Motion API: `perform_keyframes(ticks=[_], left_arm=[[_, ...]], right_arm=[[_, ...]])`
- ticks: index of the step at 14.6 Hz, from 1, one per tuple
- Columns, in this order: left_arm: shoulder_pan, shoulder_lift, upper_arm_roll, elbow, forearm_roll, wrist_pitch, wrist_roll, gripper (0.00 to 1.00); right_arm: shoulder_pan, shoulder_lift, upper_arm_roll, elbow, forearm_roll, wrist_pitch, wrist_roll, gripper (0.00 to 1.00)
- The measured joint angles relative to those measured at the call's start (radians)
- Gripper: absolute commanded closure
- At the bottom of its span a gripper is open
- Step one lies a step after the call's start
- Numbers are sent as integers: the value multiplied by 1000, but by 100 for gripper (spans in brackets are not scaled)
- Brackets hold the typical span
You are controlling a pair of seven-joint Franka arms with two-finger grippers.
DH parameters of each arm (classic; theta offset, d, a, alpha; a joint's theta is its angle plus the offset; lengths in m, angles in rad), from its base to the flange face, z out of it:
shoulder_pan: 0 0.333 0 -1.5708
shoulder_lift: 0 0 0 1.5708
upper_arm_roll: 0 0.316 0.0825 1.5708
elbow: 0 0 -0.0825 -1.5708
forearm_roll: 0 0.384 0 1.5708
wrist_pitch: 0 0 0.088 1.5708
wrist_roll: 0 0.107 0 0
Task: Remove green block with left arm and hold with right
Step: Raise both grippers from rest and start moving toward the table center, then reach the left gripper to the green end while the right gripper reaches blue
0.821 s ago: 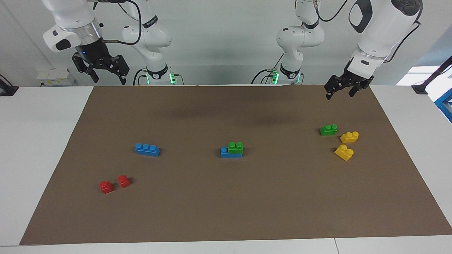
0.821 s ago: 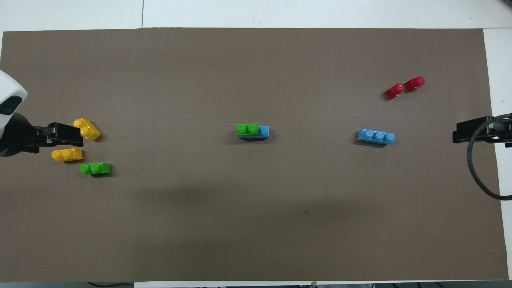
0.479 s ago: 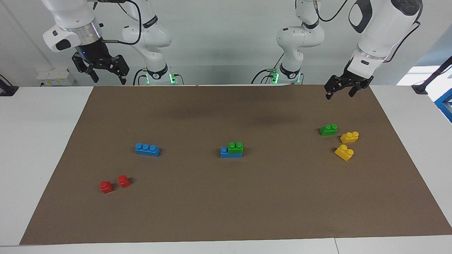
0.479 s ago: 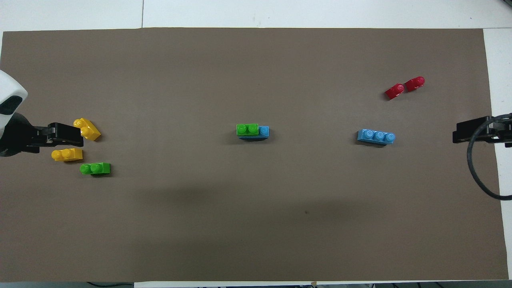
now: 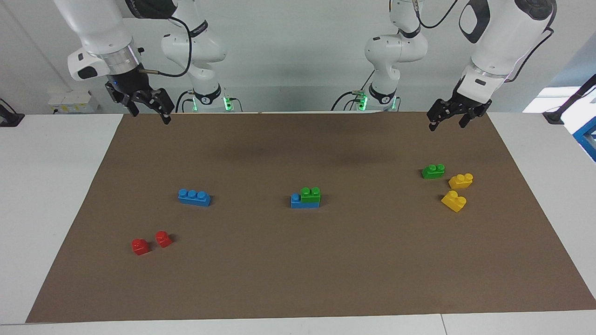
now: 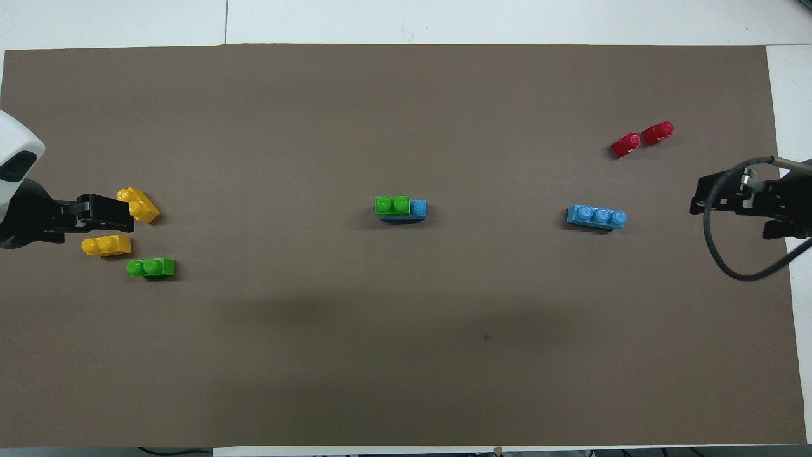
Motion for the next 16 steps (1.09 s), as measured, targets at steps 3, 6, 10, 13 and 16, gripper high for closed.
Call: perform_keyframes(ticks=[3,6,10,13,16], left_arm=[[-59,1,-5,-6,-18,77,-351,0],[-154,8,-14,-23,-20,179,-703,0],[-253,28,-15,-50,-25,246,-1081,0],[-321,81,-15,-51,-25,268,-1320,0],[-382,180,-15,-7,-25,296,-1526,0]], right_arm=[[4,64,2,-28,136,52,313,4],[40,114,4,-56,258,144,561,4],[89,187,6,-91,419,283,722,5],[140,268,7,-94,505,395,800,5],[171,330,7,-94,542,481,845,5]])
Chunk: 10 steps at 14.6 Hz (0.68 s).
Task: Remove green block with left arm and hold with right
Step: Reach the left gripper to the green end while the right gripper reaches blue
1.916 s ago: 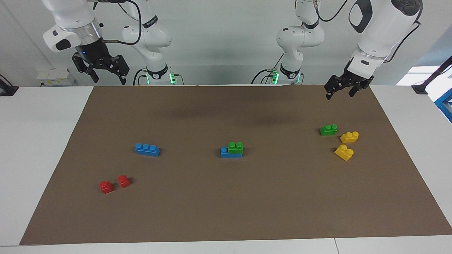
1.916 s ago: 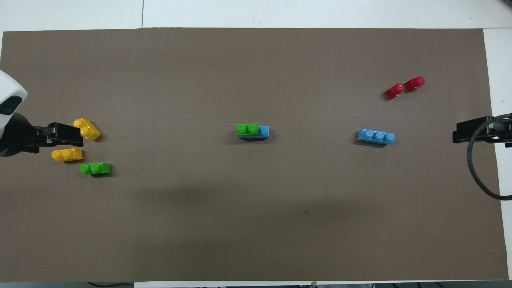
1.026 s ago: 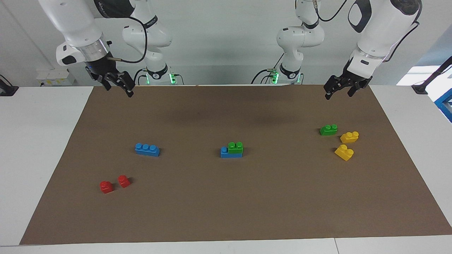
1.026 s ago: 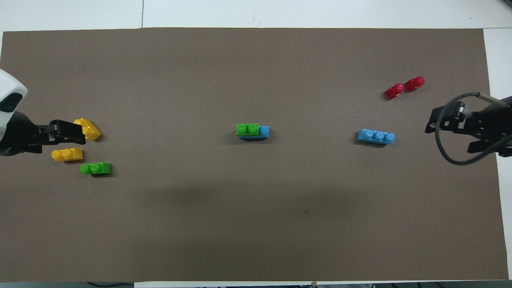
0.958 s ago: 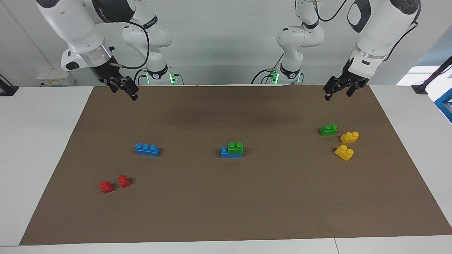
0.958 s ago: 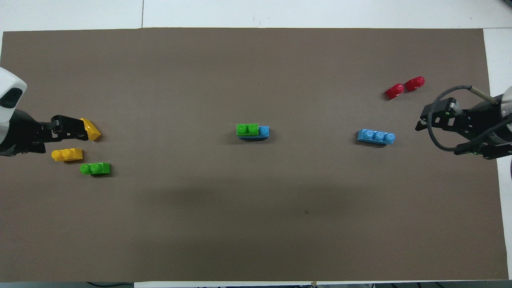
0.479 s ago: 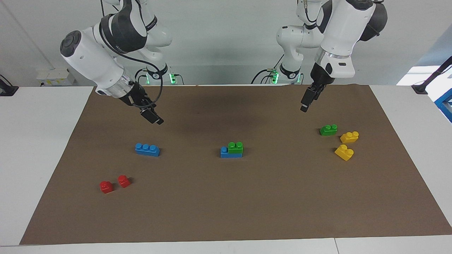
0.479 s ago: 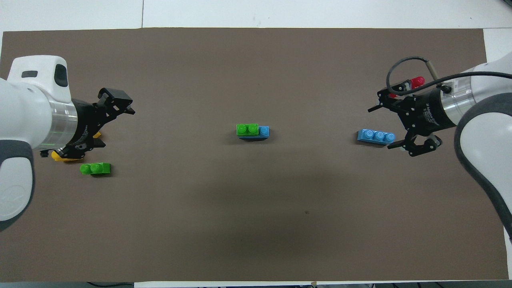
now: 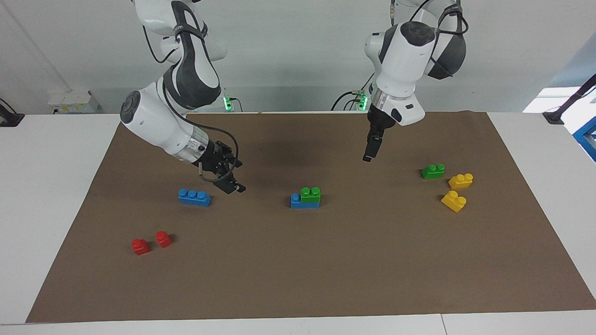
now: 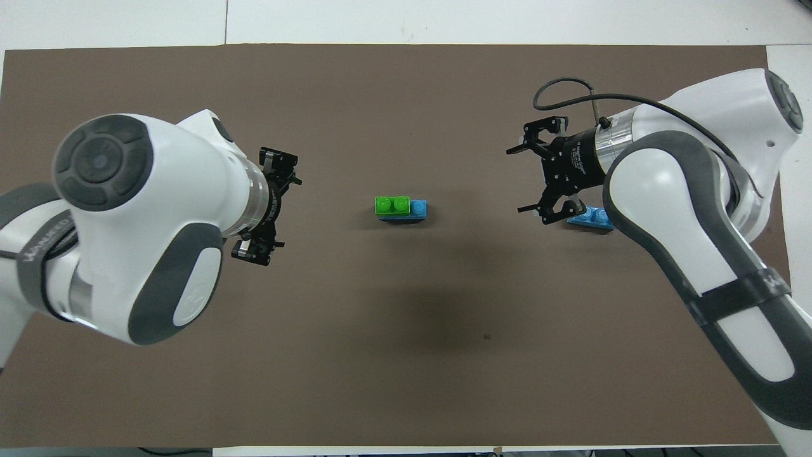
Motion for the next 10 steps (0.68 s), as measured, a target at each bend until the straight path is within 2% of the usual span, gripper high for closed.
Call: perform_keyframes(ticks=[6,10], left_arm=[[-79,173,2,102,9,46,-301,0],[-104,261,3,151,20,70,-411,0]], right_arm=[[53,88,0,0,82,94,75,5],[103,117,1,-25,84,150,112,5]])
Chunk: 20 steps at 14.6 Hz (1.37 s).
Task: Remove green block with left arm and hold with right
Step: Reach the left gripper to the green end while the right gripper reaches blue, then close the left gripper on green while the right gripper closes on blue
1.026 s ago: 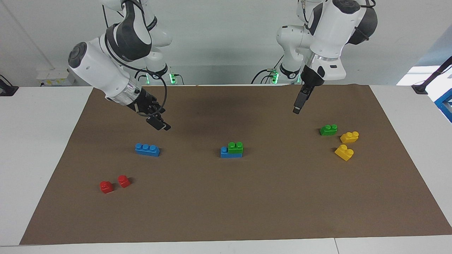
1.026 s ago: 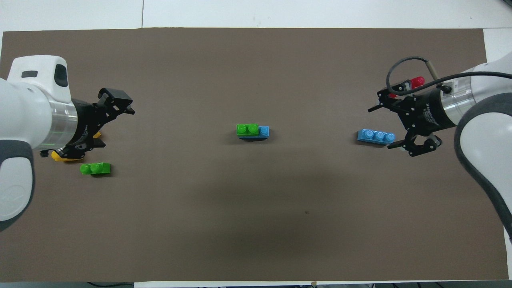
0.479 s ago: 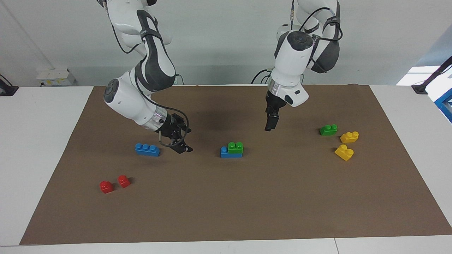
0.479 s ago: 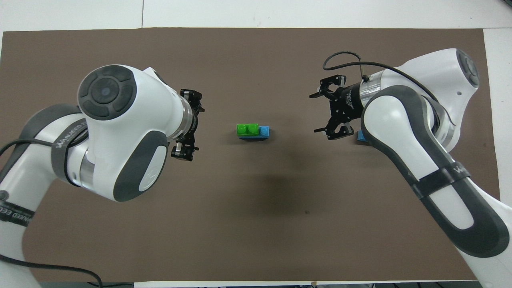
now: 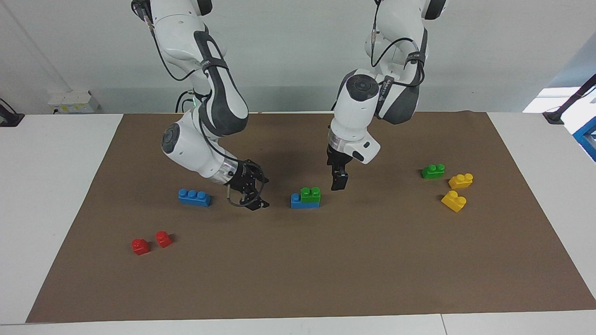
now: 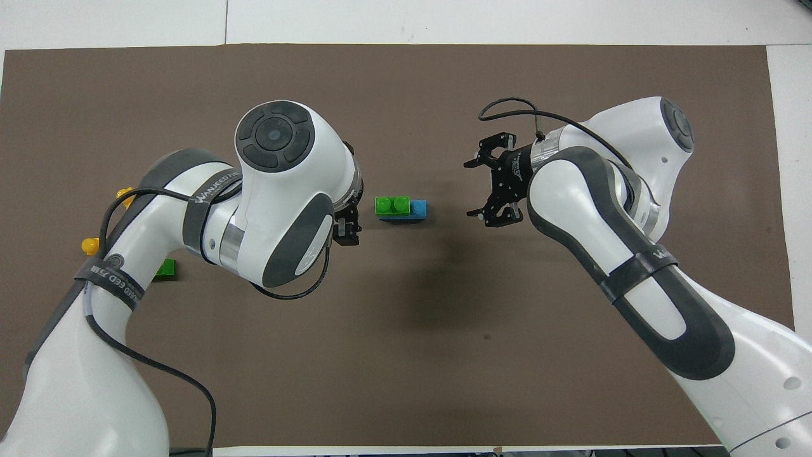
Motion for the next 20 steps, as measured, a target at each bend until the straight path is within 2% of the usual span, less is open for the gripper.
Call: perform_keyframes(ticks=[3,5,11,20], left_arm=[[-20,80,-1,60,13,16,-46,0],[-26,104,0,78,14,34,-56,0],[-47,119,-1,59,16,82,-119,0],[-63,123,1,-25,24,157,-154,0]], right_arm=[[28,1,0,-27,1,30,15,5],[48,1,1,-33,1,61,34,5],[106,24,1,-66,26,170,41,5],[143,73,1,-70,27,287,59,5]])
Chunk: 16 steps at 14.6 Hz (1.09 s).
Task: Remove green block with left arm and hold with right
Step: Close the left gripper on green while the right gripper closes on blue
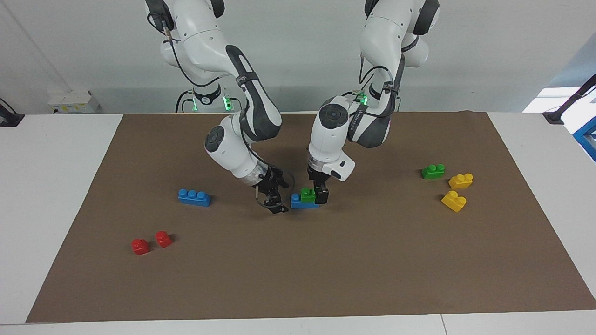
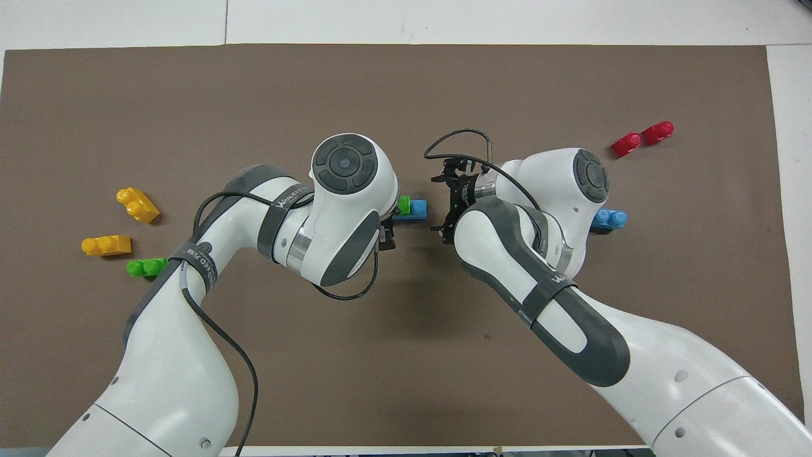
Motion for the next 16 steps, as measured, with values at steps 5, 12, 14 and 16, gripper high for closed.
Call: perform_keyframes(ticks=[5,12,14,16], left_arm=[[-3,0,0,-7,8,12,-27,0],[-9,0,0,-27,30,42,-65,0],[-11,0,0,-35,31,53,-70,0],[-13,0,0,-36,32,54,-71,0]], right_arm=[[44,19,1,1,38,62,1,5],[56,38,1,5,39,106,1,5],[60,48,1,9,39,112,1,5],[62,51,1,10,39,113,1,8]])
